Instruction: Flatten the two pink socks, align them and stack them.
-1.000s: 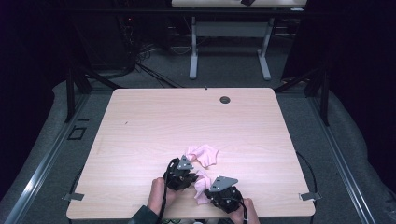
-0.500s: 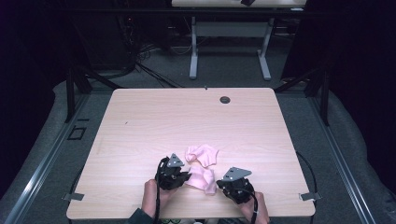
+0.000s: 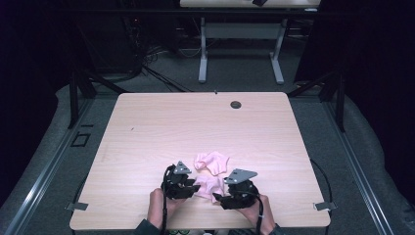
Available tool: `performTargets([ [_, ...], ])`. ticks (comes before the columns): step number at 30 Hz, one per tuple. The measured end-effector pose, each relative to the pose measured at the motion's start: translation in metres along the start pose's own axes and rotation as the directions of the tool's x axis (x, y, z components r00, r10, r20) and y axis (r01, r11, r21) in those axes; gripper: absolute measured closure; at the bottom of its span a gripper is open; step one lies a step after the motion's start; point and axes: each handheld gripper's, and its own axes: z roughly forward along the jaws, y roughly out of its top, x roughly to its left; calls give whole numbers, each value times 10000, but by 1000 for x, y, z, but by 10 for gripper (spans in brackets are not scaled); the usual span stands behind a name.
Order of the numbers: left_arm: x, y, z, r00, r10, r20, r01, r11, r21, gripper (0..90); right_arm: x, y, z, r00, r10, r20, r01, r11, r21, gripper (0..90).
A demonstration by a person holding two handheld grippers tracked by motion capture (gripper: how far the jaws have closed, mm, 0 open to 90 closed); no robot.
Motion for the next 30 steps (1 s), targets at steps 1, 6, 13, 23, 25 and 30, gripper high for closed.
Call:
performTargets([
  [1,0,0,1,10000,24,7,-24,10000,74,683,2,3,6,9999,-133,-42,133,9999,67,347],
  [6,-1,-2,3,9997,188,-127,-187,9998,76,783,3,7,33,9990,-388,-242,405,9964,749,632],
  [13,-1,-4,1,9995,296,-49,-296,9995,81,857,-10,-3,22,9992,392,-112,-387,9983,444,855],
  [23,4,-7,-4,9999,94,-114,-92,9999,97,823,-42,-35,-14,9727,2179,794,-2212,9746,362,755],
  [25,5,-7,-5,9999,96,-92,-95,9999,137,759,-47,-42,-21,9676,2342,947,-2382,9706,338,698],
  [30,5,-7,-10,9997,14,-233,-17,9999,-110,655,-49,-40,-45,9824,1605,957,-1614,9869,22,540],
])
